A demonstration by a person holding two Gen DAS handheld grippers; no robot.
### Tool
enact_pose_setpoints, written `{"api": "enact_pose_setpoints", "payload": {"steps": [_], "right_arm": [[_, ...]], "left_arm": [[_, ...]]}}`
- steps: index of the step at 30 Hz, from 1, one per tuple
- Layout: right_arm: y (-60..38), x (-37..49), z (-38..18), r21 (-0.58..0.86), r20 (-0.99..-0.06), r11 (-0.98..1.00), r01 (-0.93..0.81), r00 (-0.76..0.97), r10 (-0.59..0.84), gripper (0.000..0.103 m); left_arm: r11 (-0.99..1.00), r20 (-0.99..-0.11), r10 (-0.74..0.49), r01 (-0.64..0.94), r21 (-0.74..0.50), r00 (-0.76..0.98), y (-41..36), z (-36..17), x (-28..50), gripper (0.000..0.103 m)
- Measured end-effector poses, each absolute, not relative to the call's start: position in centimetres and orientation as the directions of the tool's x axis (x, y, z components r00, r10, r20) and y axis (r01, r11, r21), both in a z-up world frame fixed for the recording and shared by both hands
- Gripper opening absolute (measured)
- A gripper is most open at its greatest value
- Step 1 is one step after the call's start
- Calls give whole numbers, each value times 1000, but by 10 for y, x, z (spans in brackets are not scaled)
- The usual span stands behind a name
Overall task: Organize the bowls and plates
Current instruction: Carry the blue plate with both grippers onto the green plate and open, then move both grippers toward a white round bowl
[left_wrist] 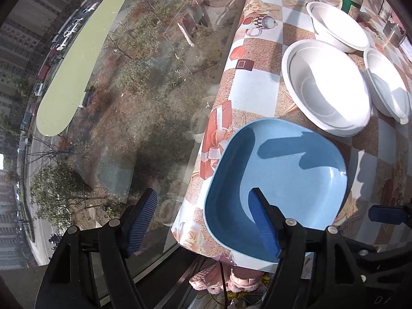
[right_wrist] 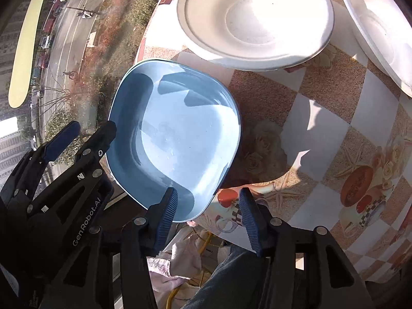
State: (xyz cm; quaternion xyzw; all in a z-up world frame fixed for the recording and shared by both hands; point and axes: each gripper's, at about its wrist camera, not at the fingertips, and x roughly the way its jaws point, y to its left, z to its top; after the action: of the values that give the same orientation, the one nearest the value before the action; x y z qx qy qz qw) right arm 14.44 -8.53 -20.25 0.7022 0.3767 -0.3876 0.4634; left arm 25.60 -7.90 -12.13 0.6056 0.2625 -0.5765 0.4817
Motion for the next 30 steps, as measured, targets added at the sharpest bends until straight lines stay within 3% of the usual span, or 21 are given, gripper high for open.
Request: {"api": "enact_pose_setpoints", "payload": {"steps": [1, 2, 17, 30], "right_arm": [[-81, 139, -201, 346, -902, -279, 896, 399, 162, 78], [-78, 131, -199, 351, -904, -275, 895, 401, 149, 83], [40, -45, -214, 258, -913, -621, 740, 397, 93, 83], [12, -138, -173, 215, -966, -629, 747, 258, -24, 83]], "left_arm": [[-403, -955, -227, 874, 272, 192, -78, -123, 256, 77], [-409, -958, -219, 873, 263, 186, -75, -124, 255, 78], [-566, -986, -160, 815, 123, 38, -51, -111, 158, 78], [-593, -978, -207, 797, 118, -10, -108, -94, 58, 78]]}}
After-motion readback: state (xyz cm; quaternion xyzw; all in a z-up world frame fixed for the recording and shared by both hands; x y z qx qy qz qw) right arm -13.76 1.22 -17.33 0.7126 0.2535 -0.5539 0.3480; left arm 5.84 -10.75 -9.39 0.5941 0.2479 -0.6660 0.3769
